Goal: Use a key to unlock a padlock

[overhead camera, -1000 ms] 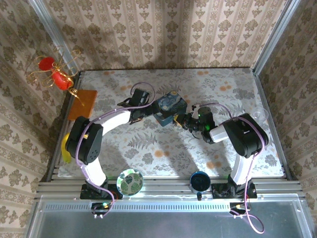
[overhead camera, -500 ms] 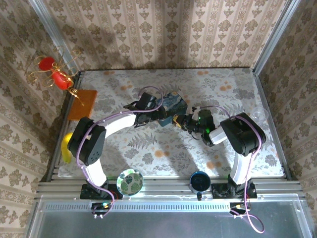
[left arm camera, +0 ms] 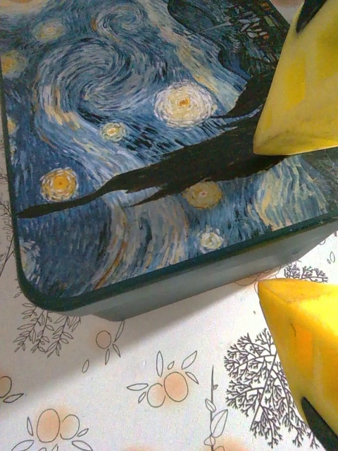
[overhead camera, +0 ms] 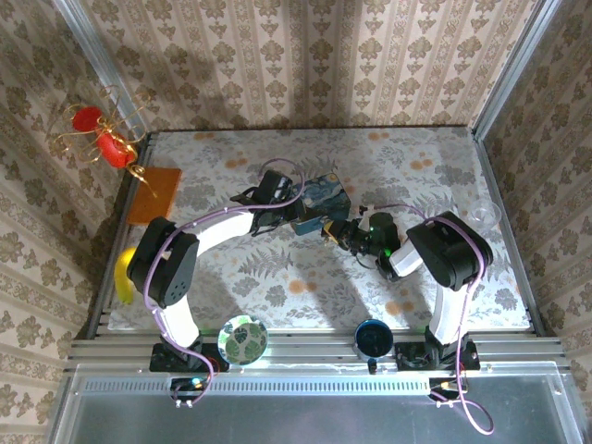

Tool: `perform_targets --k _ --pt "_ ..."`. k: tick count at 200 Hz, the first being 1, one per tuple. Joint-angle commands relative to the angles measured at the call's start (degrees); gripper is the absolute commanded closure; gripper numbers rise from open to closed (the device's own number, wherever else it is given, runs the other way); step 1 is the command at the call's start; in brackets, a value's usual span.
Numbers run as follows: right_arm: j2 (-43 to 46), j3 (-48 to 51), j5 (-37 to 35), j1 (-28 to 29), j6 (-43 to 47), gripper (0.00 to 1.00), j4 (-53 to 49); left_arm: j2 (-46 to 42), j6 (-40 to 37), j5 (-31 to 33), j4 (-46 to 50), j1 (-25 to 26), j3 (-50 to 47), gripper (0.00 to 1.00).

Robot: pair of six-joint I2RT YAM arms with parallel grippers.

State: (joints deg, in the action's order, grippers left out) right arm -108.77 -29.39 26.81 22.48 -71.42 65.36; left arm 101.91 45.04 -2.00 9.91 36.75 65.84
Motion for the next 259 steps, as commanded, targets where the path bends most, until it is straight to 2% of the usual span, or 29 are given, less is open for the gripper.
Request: perform_targets --k 1,16,119,172,259 --pt "-1.9 0.2 -3.5 0.2 -1.1 1.00 5.3 3.2 -0.7 2.4 7.2 -1.2 -2.8 0.53" --pt "-2.5 -0.1 -4.2 0.2 -1.2 1.00 6.1 3.3 -0.8 2.6 7.4 -1.3 -2.7 0.56" --pt "-3.2 -3.3 -5.6 -0.1 -2.0 1.00 8.0 3.1 -1.0 2.6 7.5 -1.3 -3.1 0.61" --pt "-0.9 -2.1 -7.1 -1.5 -0.7 1.00 4.5 2.8 -1.1 2.8 7.6 -1.6 -3.4 0.64" --pt "0.0 -5.3 3.7 -4.3 -3.0 1.00 4.9 2.7 -1.2 3.1 7.6 -2.3 -3.8 0.65"
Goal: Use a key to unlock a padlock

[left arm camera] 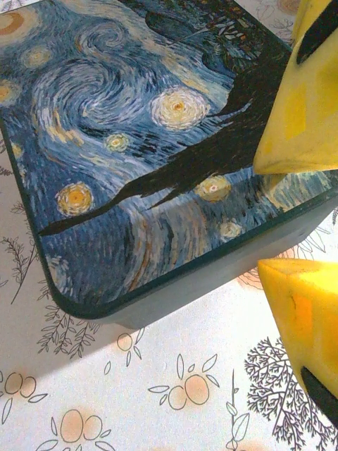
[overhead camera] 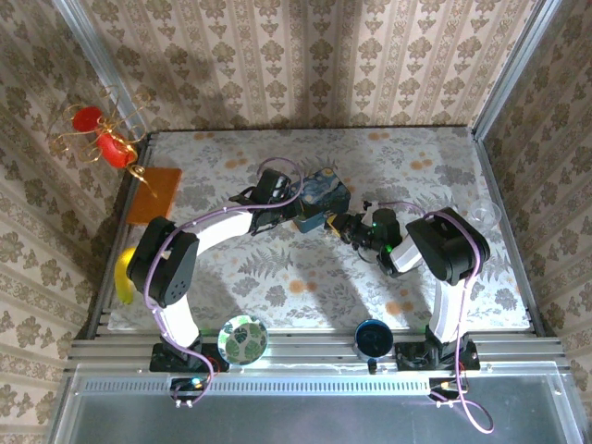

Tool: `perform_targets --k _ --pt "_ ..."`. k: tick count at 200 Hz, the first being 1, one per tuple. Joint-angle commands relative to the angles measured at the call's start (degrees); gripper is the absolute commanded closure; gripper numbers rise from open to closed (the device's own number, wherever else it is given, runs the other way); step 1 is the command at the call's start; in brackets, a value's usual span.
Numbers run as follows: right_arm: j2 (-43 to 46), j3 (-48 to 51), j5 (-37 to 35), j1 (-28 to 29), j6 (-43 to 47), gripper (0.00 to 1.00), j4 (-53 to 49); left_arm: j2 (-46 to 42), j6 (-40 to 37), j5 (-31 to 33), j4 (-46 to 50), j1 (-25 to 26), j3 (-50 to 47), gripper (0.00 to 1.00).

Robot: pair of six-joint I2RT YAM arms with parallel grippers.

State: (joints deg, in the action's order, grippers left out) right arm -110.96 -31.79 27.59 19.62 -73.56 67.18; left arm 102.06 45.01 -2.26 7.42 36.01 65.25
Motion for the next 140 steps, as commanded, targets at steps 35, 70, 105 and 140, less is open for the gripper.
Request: perform_targets --k 35,70,105,140 --pt "2.1 -3.2 7.4 -1.6 -4.0 0.99 6.5 2.5 -1.2 3.6 9.9 -1.9 -3.6 0.66" --pt "3.8 -2.2 10.5 -1.7 -1.7 0.95 -0.1 2.0 -1.5 3.8 9.8 -2.5 -3.6 0.66" --pt "5.1 -0.7 10.0 -1.7 1.4 0.86 -5.7 1.5 -2.0 4.1 9.8 -2.8 -3.5 0.66" --pt "5.2 -1.1 9.8 -1.8 2.2 0.77 -6.8 1.3 -2.0 4.1 9.9 -2.8 -3.4 0.66"
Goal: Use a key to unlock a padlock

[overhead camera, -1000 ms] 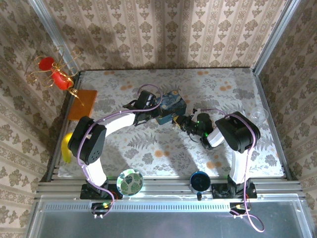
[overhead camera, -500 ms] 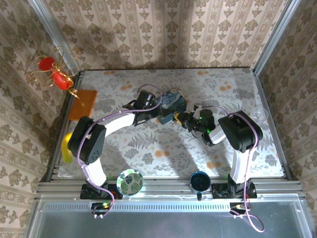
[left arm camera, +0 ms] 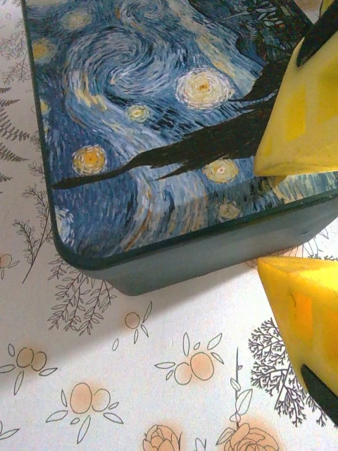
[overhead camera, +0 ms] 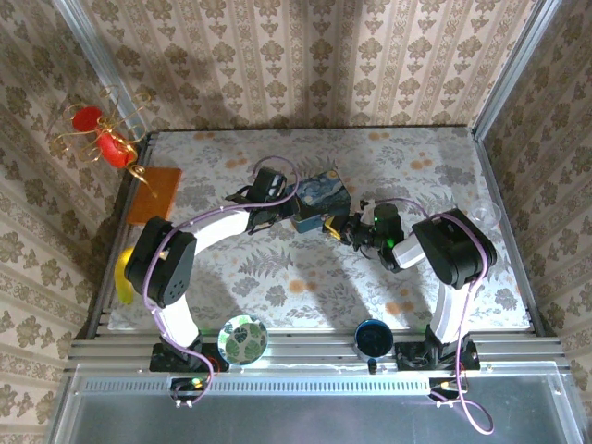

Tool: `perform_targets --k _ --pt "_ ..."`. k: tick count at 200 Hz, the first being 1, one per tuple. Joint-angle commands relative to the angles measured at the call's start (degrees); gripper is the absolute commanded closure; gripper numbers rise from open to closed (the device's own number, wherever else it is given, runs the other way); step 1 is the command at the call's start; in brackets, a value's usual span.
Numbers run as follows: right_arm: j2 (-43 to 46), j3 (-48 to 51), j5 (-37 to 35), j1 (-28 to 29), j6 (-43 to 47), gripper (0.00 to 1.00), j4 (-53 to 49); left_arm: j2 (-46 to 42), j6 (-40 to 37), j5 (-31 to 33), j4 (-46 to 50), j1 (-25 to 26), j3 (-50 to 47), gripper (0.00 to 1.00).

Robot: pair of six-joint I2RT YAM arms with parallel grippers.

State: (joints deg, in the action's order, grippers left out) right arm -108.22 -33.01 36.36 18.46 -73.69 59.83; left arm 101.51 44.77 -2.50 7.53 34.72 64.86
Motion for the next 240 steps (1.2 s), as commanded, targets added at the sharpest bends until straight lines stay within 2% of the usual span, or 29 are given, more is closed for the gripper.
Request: perform_targets --k 1,84,122,163,181,197,224,240 --pt "2.5 0.1 1.0 -0.7 2.4 0.77 0.5 1.8 -1.8 4.3 9.8 -1.5 -3.0 0.66" --pt "5.0 1.4 0.2 -0.8 4.4 0.75 -3.4 1.9 -1.8 4.6 9.9 -1.6 -2.6 0.66" --pt "8.2 1.9 -2.1 -0.9 8.7 0.70 -11.8 1.8 -1.7 4.8 10.0 -1.8 -2.6 0.66" --pt "10.1 1.0 -1.5 -0.8 10.4 0.72 -14.3 1.7 -1.7 4.7 10.0 -1.9 -2.6 0.66" --pt "9.9 0.6 -1.2 -0.7 11.2 0.79 -15.3 1.7 -1.7 4.8 10.0 -1.9 -2.6 0.66" --pt "9.4 0.4 -1.2 -0.5 11.3 0.81 -15.3 1.6 -1.6 4.8 10.0 -1.9 -2.7 0.66" --pt "8.3 -0.3 -1.0 -0.2 11.7 0.78 -15.3 1.5 -1.7 4.7 10.2 -1.9 -2.5 0.66" --pt "8.7 -1.6 -1.5 0.4 14.9 0.74 -18.9 1.5 -1.7 4.6 10.2 -1.9 -2.6 0.66"
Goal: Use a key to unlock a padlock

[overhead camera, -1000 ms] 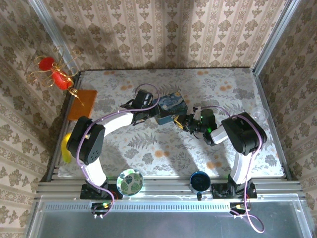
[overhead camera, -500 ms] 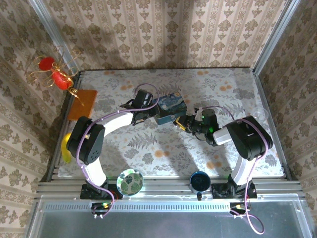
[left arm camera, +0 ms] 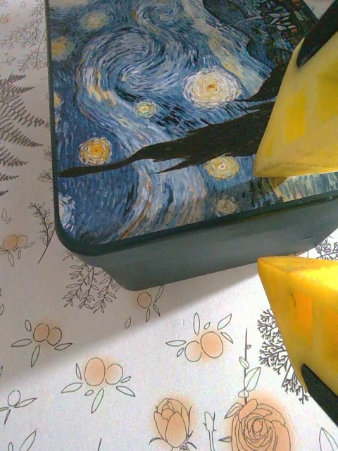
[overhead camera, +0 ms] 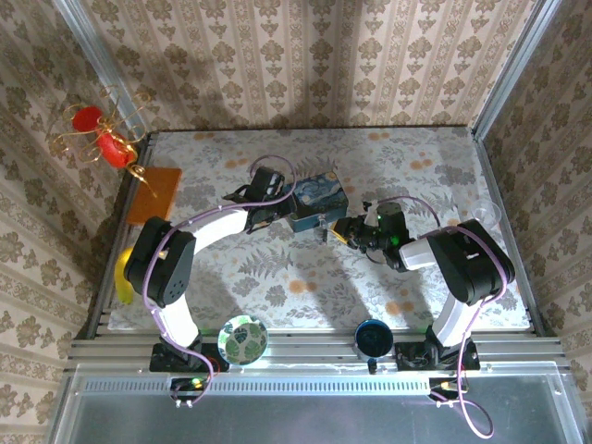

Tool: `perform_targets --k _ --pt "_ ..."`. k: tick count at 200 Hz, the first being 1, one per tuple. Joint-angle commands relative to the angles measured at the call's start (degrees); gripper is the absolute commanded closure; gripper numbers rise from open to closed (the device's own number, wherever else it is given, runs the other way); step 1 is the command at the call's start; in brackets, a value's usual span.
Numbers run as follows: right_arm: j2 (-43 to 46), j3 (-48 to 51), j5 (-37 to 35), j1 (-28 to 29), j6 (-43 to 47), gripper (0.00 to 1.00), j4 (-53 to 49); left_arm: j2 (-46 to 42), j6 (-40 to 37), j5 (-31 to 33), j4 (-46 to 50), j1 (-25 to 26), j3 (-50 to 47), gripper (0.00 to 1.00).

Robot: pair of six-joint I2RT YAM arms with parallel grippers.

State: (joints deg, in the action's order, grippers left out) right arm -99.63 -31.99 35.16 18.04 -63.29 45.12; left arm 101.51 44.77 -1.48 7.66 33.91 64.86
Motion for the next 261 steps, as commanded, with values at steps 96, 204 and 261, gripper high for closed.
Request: perform_targets --k 96,204,261 --pt "4.9 -14.2 -21.5 9.4 21.2 0.63 -41.6 1.9 -1.4 3.1 9.7 -1.2 -2.6 0.66" --pt "2.5 -19.8 -26.0 12.8 22.4 0.59 -46.5 2.0 -1.2 2.9 9.4 -1.2 -2.9 0.66" --pt "0.0 -22.2 -28.0 12.8 22.9 0.63 -48.4 2.1 -1.2 2.9 9.3 -1.2 -2.9 0.66"
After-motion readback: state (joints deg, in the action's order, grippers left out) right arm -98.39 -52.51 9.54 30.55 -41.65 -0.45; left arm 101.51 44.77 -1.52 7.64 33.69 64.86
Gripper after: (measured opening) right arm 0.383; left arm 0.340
